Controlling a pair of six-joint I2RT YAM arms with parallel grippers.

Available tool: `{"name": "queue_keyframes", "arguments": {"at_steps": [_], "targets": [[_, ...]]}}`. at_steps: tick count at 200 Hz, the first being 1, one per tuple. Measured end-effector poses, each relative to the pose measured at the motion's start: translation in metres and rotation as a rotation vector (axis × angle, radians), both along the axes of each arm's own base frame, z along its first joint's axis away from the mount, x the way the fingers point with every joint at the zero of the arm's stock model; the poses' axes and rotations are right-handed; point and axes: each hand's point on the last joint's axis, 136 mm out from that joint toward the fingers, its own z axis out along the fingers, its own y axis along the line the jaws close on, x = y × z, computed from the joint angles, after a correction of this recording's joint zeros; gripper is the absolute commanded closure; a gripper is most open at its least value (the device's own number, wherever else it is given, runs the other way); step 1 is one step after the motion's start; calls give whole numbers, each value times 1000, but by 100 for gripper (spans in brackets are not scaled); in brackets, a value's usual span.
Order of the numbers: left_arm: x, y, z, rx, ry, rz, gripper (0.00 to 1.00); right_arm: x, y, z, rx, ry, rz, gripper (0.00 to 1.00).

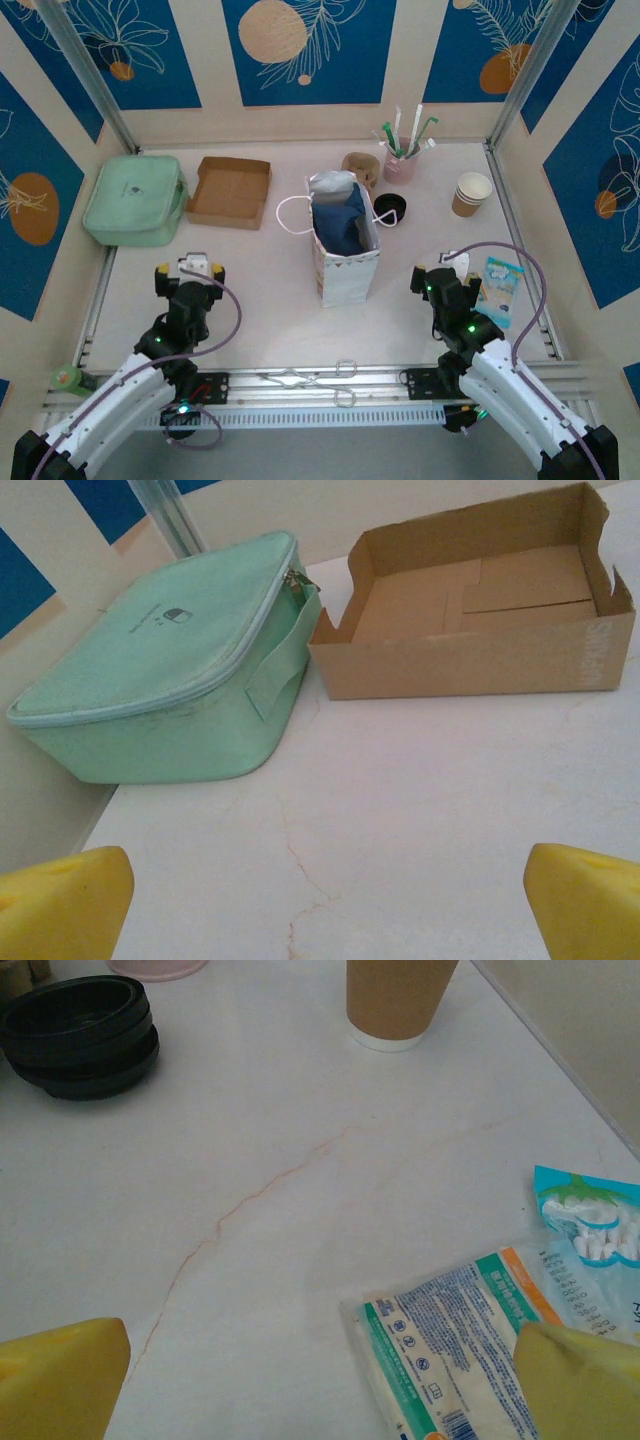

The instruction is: Pack the takeout coffee

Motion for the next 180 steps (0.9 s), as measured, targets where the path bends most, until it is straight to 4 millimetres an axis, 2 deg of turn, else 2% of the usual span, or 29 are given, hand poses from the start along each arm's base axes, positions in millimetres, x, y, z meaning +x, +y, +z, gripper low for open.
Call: {"name": "queue_keyframes", "arguments": {"at_steps": [92,180], "targets": [[0,4,1,8,-7,24,0,8,-9,6,17,-56,-49,1],[7,3,0,16,-29,43,1,27,-11,8,41,-95,-54,1]]}}
